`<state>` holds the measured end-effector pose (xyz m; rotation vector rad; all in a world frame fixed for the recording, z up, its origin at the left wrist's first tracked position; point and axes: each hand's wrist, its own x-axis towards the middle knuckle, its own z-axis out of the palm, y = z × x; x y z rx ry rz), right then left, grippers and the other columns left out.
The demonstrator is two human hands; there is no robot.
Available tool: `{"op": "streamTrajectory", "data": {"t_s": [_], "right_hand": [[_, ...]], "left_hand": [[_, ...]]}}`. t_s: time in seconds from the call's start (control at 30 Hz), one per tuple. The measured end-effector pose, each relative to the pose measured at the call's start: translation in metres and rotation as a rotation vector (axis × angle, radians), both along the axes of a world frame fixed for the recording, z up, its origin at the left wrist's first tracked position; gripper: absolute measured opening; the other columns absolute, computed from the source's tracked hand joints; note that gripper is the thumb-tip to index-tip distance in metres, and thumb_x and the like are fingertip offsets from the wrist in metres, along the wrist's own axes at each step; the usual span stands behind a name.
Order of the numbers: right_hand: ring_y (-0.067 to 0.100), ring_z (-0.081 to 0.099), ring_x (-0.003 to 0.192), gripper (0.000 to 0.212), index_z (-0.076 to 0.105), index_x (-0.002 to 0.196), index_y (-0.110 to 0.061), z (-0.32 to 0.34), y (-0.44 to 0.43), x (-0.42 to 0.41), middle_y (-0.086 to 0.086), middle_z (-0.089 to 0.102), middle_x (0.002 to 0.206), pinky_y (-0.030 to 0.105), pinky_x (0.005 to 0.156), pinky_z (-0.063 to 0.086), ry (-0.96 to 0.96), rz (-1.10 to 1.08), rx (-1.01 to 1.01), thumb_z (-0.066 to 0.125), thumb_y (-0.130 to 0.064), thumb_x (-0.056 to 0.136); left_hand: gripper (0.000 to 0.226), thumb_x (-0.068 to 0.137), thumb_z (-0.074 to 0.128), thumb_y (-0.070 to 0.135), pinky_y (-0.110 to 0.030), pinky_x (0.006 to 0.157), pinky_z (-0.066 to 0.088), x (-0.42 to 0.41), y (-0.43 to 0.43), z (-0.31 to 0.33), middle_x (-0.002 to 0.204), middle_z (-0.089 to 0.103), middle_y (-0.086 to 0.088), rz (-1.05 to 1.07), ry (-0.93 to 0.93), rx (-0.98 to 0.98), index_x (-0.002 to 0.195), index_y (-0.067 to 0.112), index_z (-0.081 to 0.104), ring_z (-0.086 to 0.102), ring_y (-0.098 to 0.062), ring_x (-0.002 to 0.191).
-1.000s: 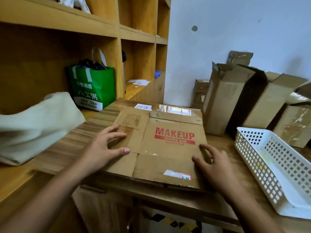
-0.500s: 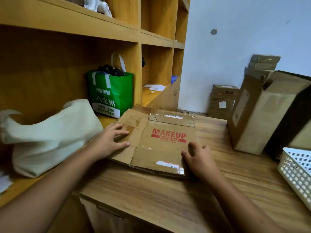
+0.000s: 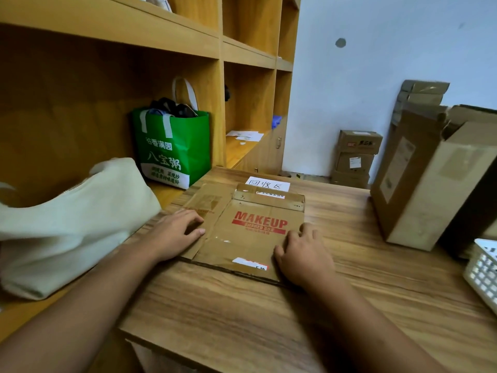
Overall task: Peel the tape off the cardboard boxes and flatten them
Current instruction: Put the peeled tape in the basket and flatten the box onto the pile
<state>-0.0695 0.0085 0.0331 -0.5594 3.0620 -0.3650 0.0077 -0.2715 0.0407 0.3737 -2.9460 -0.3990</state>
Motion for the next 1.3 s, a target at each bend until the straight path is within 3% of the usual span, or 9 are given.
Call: {"op": "streamTrajectory", "data": {"t_s": [0.13,0.33,0.6,0.73,0.83,0.93,1.1,1.2,1.3], "right_hand": [[0.026,0.020,0.152,0.061,0.033,0.151,-0.007,-0.008,-0.007,-0.005,0.013,0.026,0.164,0.041,0.124,0.019,-0.040,0.029,-0.073,0.034,-0.039,0.099],[0.026,0.015,0.153,0.061,0.022,0.159,-0.027,-0.016,-0.006,-0.009,0.011,0.020,0.165,0.042,0.125,0.012,-0.031,0.073,-0.030,0.026,-0.042,0.100],[0.027,0.013,0.154,0.059,0.025,0.159,-0.028,-0.016,-0.004,-0.010,0.010,0.018,0.165,0.043,0.126,0.009,-0.042,0.075,-0.081,0.028,-0.044,0.102],[0.028,0.031,0.145,0.049,0.045,0.150,-0.021,-0.006,0.013,-0.009,0.012,0.038,0.154,0.042,0.121,0.025,-0.045,0.035,-0.483,0.036,-0.043,0.107],[0.021,0.042,0.136,0.040,0.053,0.142,-0.019,0.015,0.038,0.001,0.005,0.050,0.140,0.033,0.113,0.033,0.024,0.011,-0.701,0.039,-0.035,0.107],[0.015,0.044,0.130,0.035,0.056,0.137,-0.023,0.031,0.067,0.021,-0.001,0.052,0.131,0.027,0.107,0.034,0.081,0.040,-0.709,0.040,-0.033,0.107],[0.014,0.045,0.130,0.034,0.058,0.135,-0.021,0.036,0.117,0.052,-0.002,0.052,0.131,0.031,0.112,0.035,0.118,0.047,-0.658,0.043,-0.032,0.107],[0.013,0.044,0.131,0.035,0.056,0.138,-0.023,0.035,0.149,0.070,-0.004,0.049,0.135,0.033,0.112,0.037,0.109,0.027,-0.605,0.047,-0.030,0.105],[0.012,0.045,0.131,0.038,0.055,0.139,-0.025,0.035,0.180,0.087,-0.007,0.047,0.136,0.032,0.112,0.039,0.112,0.005,-0.587,0.054,-0.027,0.101]], "left_hand": [[0.037,0.101,0.049,0.046,-0.036,0.105,0.042,-0.010,-0.002,-0.009,0.146,0.051,0.006,0.009,-0.006,0.037,0.134,0.030,0.052,0.046,-0.015,0.134],[0.040,0.099,0.044,0.056,-0.041,0.099,0.047,-0.012,-0.006,-0.011,0.139,0.054,0.009,0.012,-0.035,0.003,0.131,0.032,0.049,0.053,-0.015,0.124],[0.042,0.099,0.042,0.056,-0.039,0.099,0.047,-0.011,-0.002,-0.009,0.141,0.053,0.005,-0.008,-0.047,-0.047,0.131,0.031,0.048,0.052,-0.015,0.124],[0.045,0.103,0.040,0.049,-0.040,0.107,0.043,-0.003,0.009,0.004,0.157,0.040,0.007,0.001,0.015,-0.135,0.143,0.029,0.046,0.046,-0.017,0.137],[0.046,0.102,0.037,0.049,-0.044,0.102,0.047,0.006,0.029,0.020,0.152,0.046,0.008,0.008,0.153,-0.120,0.143,0.031,0.048,0.050,-0.018,0.133],[0.046,0.101,0.038,0.052,-0.043,0.105,0.044,0.016,0.062,0.027,0.152,0.046,0.012,-0.084,0.195,-0.053,0.143,0.037,0.048,0.048,-0.015,0.134],[0.059,0.089,0.028,0.068,-0.040,0.114,0.037,0.038,0.136,0.017,0.150,0.040,0.025,-0.279,0.160,0.071,0.139,0.045,0.050,0.036,-0.001,0.140],[0.058,0.092,0.026,0.072,-0.027,0.117,0.031,0.053,0.187,0.003,0.144,0.040,0.032,-0.387,0.183,0.069,0.137,0.046,0.053,0.033,0.008,0.139],[0.056,0.092,0.032,0.069,-0.002,0.110,0.010,0.067,0.235,-0.009,0.143,0.034,0.034,-0.483,0.149,0.101,0.140,0.045,0.049,0.022,0.018,0.135]]}}
